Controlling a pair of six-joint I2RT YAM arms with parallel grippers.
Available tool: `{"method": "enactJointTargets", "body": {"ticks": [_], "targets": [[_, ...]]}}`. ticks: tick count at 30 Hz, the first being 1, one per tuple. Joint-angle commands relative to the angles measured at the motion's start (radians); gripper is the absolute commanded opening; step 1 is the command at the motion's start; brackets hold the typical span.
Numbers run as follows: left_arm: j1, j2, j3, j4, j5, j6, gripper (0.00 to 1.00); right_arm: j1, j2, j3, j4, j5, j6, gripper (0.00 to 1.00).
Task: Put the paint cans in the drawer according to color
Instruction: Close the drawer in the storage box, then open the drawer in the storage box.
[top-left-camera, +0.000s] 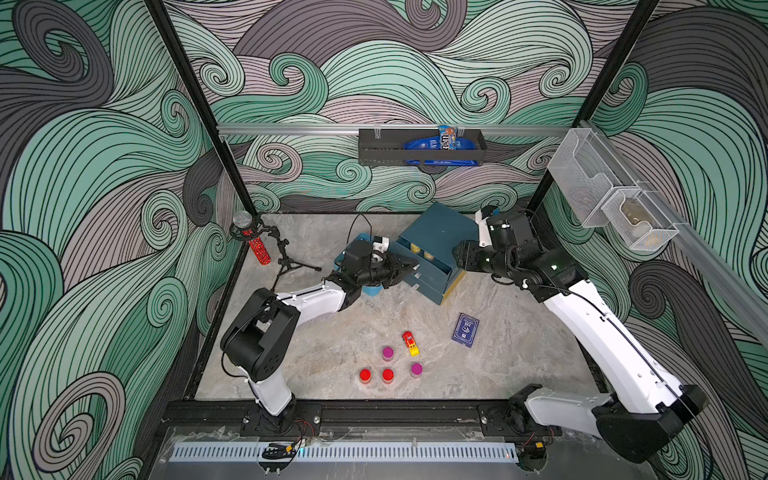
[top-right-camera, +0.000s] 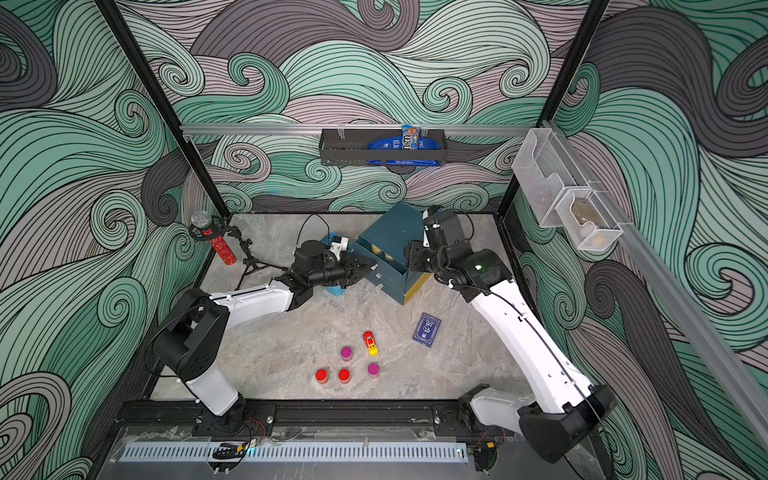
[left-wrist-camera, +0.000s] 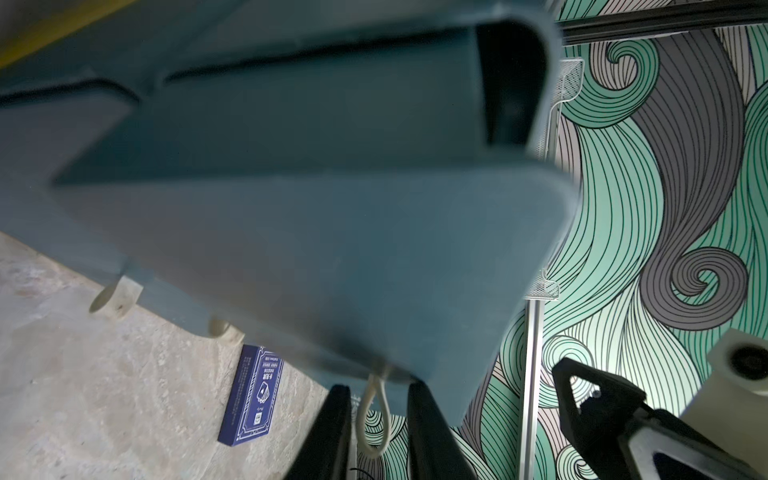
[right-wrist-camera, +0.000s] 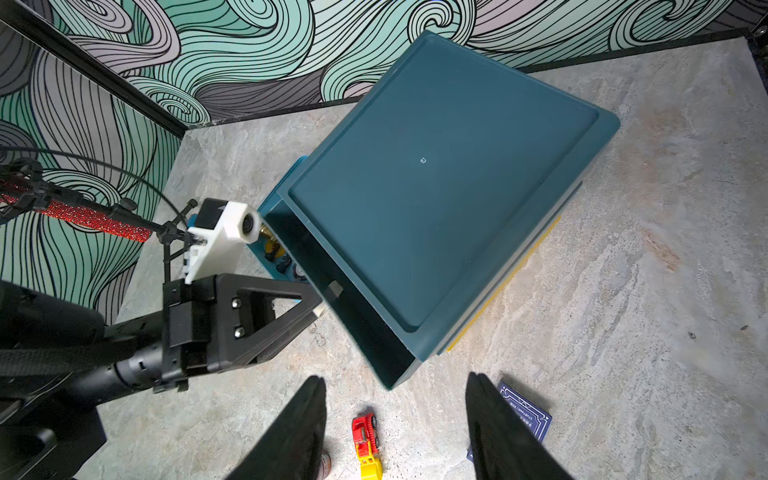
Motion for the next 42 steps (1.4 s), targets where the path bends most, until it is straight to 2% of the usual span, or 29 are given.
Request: {"method": "enactJointTargets", "body": {"ticks": [1,11,16,21,24,29,33,37,42], "targets": [[-0.013,0.034,0.065,0.056,-0.028,-0.002,0.30,-0.005,-0.024,0.019,0.008,-0.014,0.011,0.56],[-0.026,0.074,0.091,0.073,-0.055,-0.025,0.31,-0.005,-0.030,0.013,0.011,-0.025,0.013,0.56],[-0.026,0.084,0.101,0.048,-0.056,-0.016,0.41,-0.006,-0.038,-0.003,0.010,-0.026,0.011,0.56],[-0.025,0.003,-0.023,0.041,-0.101,-0.019,0.49,-0.005,-0.048,-0.028,0.010,-0.024,0.007,0.56],[-0.023,-0.031,-0.104,0.060,-0.108,-0.031,0.49,-0.006,-0.041,-0.047,0.010,-0.034,0.000,0.56],[-0.026,-0.022,-0.205,0.132,-0.104,-0.059,0.43,-0.003,-0.024,-0.047,0.010,-0.052,-0.002,0.56],[-0.029,0.043,-0.190,0.236,-0.076,-0.101,0.42,-0.004,-0.022,-0.046,0.010,-0.051,-0.007,0.56],[-0.033,0.078,-0.142,0.237,-0.090,-0.095,0.48,-0.003,-0.025,-0.056,0.011,-0.055,-0.008,0.56],[-0.039,0.134,-0.140,0.315,-0.087,-0.146,0.45,-0.003,-0.025,-0.060,0.010,-0.055,-0.004,0.57]]}}
